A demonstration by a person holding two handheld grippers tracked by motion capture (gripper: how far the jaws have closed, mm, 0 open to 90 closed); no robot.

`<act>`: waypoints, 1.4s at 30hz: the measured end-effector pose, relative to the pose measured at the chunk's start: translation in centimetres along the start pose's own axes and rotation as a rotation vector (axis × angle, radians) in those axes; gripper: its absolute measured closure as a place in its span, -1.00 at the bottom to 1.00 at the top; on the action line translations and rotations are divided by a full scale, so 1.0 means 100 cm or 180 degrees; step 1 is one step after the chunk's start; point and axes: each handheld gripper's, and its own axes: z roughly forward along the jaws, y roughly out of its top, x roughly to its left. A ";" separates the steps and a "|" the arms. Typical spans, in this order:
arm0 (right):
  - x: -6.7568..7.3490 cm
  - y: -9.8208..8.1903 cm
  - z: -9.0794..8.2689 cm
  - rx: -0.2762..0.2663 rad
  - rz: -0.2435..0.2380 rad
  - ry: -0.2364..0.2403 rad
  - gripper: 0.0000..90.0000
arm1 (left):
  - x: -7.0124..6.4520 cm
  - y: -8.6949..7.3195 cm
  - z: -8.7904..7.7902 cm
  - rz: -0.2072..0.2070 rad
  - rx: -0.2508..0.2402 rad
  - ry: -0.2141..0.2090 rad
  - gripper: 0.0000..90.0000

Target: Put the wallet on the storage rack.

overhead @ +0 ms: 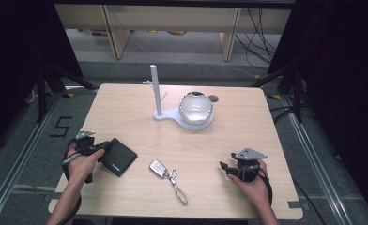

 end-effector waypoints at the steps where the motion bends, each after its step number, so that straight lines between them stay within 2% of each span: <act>1: 0.000 0.000 0.000 0.0000 -0.0001 -0.0003 -0.15 | -0.003 0.001 -0.002 0.0015 -0.0040 0.0002 0.86; 2: 0.000 0.000 0.000 -0.0001 -0.0011 -0.0009 -0.15 | -0.008 0.006 -0.007 0.0128 -0.0096 -0.0047 0.87; 4: 0.000 0.000 0.000 -0.0005 -0.0006 -0.0004 -0.14 | -0.012 0.007 -0.009 0.0167 -0.0137 -0.0080 0.87; 8: -0.001 0.000 0.000 -0.0053 -0.0059 -0.0038 -0.14 | -0.025 0.013 -0.016 0.0416 -0.0237 -0.0199 0.87; 9: 0.003 0.000 -0.002 0.0038 0.0151 0.0007 -0.12 | -0.032 0.015 -0.019 0.0508 -0.0306 -0.0255 0.87; 10: 0.003 0.000 -0.002 0.0038 0.0151 0.0007 -0.12 | -0.032 0.015 -0.019 0.0508 -0.0306 -0.0255 0.87; 11: -0.001 -0.001 -0.001 -0.0055 0.0062 0.0050 -0.09 | -0.038 0.019 -0.021 0.0575 -0.0367 -0.0355 0.87; 12: -0.002 -0.001 -0.003 -0.0087 0.0045 0.0045 -0.07 | -0.041 0.021 -0.023 0.0628 -0.0397 -0.0385 0.87; 13: -0.002 -0.001 -0.003 -0.0167 0.0044 0.0062 -0.05 | -0.041 0.021 -0.023 0.0628 -0.0397 -0.0385 0.87; 15: -0.002 0.001 -0.006 -0.0248 0.0116 0.0114 -0.04 | -0.052 0.028 -0.027 0.0751 -0.0461 -0.0520 0.87; 16: 0.002 0.004 -0.010 -0.0279 0.0228 0.0139 -0.04 | -0.056 0.030 -0.029 0.0790 -0.0485 -0.0556 0.87; 17: 0.002 0.004 -0.010 -0.0279 0.0228 0.0139 -0.04 | -0.056 0.030 -0.029 0.0790 -0.0485 -0.0556 0.87; 18: 0.000 0.009 -0.011 -0.0347 0.0105 0.0149 -0.04 | -0.061 0.033 -0.030 0.0833 -0.0506 -0.0607 0.87; 19: 0.001 0.013 -0.013 -0.0395 0.0049 0.0167 -0.03 | -0.066 0.036 -0.031 0.0883 -0.0518 -0.0652 0.86; 20: 0.004 0.018 -0.015 -0.0425 0.0066 0.0226 -0.02 | -0.073 0.039 -0.032 0.0954 -0.0533 -0.0727 0.86; 21: 0.009 0.030 -0.019 -0.0444 -0.0003 0.0343 -0.01 | -0.077 0.040 -0.033 0.0989 -0.0548 -0.0762 0.86; 22: 0.009 0.030 -0.019 -0.0444 -0.0003 0.0343 -0.01 | -0.083 0.042 -0.033 0.1065 -0.0548 -0.0814 0.86; 23: 0.015 0.044 -0.020 -0.0455 -0.0124 0.0438 -0.01 | -0.095 0.045 -0.033 0.1180 -0.0532 -0.0935 0.86; 24: 0.018 0.052 -0.021 -0.0424 -0.0170 0.0520 -0.01 | -0.101 0.046 -0.032 0.1246 -0.0515 -0.0977 0.86; 25: 0.018 0.052 -0.021 -0.0424 -0.0170 0.0520 -0.01 | -0.101 0.046 -0.032 0.1246 -0.0515 -0.0977 0.86; 26: 0.023 0.071 -0.022 -0.0429 -0.0346 0.0688 -0.01 | -0.113 0.048 -0.031 0.1389 -0.0498 -0.1097 0.86; 27: 0.025 0.078 -0.021 -0.0460 -0.0410 0.0732 -0.01 | -0.119 0.048 -0.030 0.1450 -0.0487 -0.1153 0.86; 28: 0.028 0.085 -0.021 -0.0456 -0.0423 0.0822 -0.01 | -0.119 0.048 -0.030 0.1450 -0.0487 -0.1153 0.86; 29: 0.028 0.085 -0.021 -0.0456 -0.0423 0.0822 -0.01 | -0.125 0.048 -0.029 0.1482 -0.0478 -0.1196 0.86; 30: 0.030 0.093 -0.019 -0.0450 -0.0471 0.0900 -0.02 | -0.131 0.049 -0.028 0.1529 -0.0472 -0.1261 0.86; 31: 0.035 0.106 -0.015 -0.0407 -0.0547 0.1069 -0.02 | -0.142 0.049 -0.027 0.1606 -0.0425 -0.1352 0.86; 32: 0.038 0.111 -0.012 -0.0403 -0.0587 0.1153 -0.03 | -0.148 0.049 -0.026 0.1642 -0.0409 -0.1413 0.86; 33: 0.038 0.111 -0.012 -0.0403 -0.0587 0.1153 -0.03 | -0.148 0.049 -0.026 0.1642 -0.0409 -0.1413 0.86; 34: 0.043 0.121 -0.006 -0.0289 -0.0608 0.1377 -0.08 | -0.153 0.048 -0.025 0.1682 -0.0380 -0.1449 0.86; 35: 0.045 0.125 -0.002 -0.0266 -0.0700 0.1480 -0.10 | -0.162 0.047 -0.024 0.1752 -0.0349 -0.1550 0.86; 37: 0.047 0.128 0.002 -0.0224 -0.0734 0.1526 -0.13 | -0.166 0.047 -0.023 0.1781 -0.0329 -0.1594 0.86; 39: 0.052 0.135 0.013 -0.0140 -0.0879 0.1691 -0.19 | -0.176 0.045 -0.021 0.1870 -0.0307 -0.1707 0.86; 40: 0.053 0.136 0.015 -0.0090 -0.0850 0.1730 -0.20 | -0.179 0.044 -0.021 0.1874 -0.0293 -0.1723 0.86; 42: 0.056 0.138 0.019 -0.0014 -0.0903 0.1792 -0.22 | -0.181 0.043 -0.021 0.1909 -0.0274 -0.1744 0.86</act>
